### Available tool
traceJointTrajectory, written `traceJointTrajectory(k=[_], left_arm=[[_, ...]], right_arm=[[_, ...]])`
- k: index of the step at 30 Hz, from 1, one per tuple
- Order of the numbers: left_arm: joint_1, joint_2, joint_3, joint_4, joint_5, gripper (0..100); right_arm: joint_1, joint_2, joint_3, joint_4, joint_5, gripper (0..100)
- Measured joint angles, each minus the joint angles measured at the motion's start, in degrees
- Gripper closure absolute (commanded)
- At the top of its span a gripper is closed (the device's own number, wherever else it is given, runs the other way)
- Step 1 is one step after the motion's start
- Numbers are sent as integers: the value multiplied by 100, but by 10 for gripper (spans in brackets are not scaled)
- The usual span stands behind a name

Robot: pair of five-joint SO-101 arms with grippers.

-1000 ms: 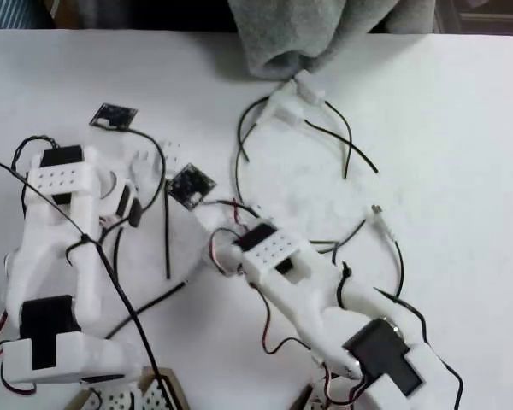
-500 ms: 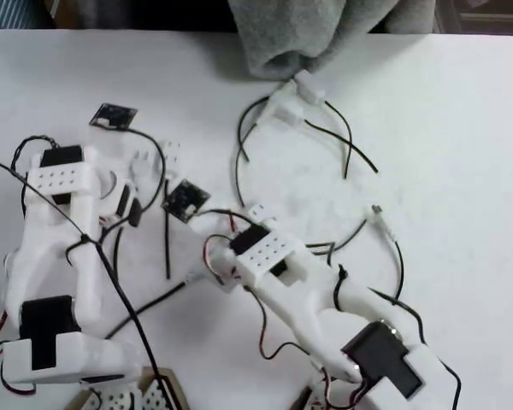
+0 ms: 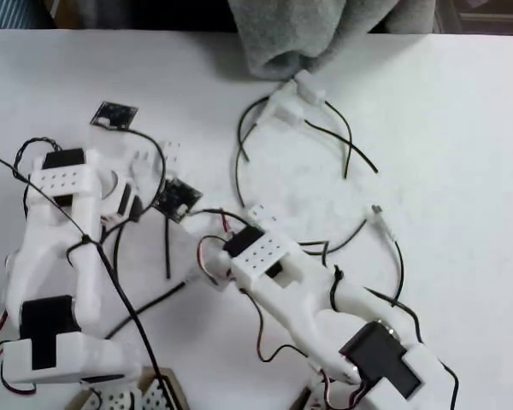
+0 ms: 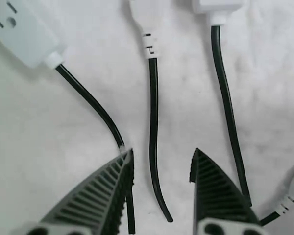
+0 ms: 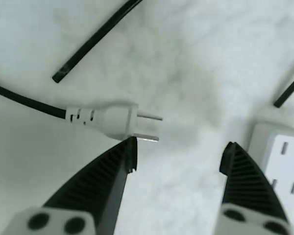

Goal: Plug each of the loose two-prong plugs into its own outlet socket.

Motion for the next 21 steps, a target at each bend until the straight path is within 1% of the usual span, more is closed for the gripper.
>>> traceJointTrajectory(k=[5, 9, 16, 21], left_arm=[[0, 0, 0, 0, 0, 801], [0, 0, 18, 0, 0, 801], [0, 0, 18, 0, 0, 801], [0, 0, 18, 0, 0, 801]], right_arm=[[53, 18, 0, 0, 0, 722], [246, 387, -35, 18, 0, 722], [299, 1125, -853, 730, 0, 722], [299, 1055, -958, 1002, 0, 722]])
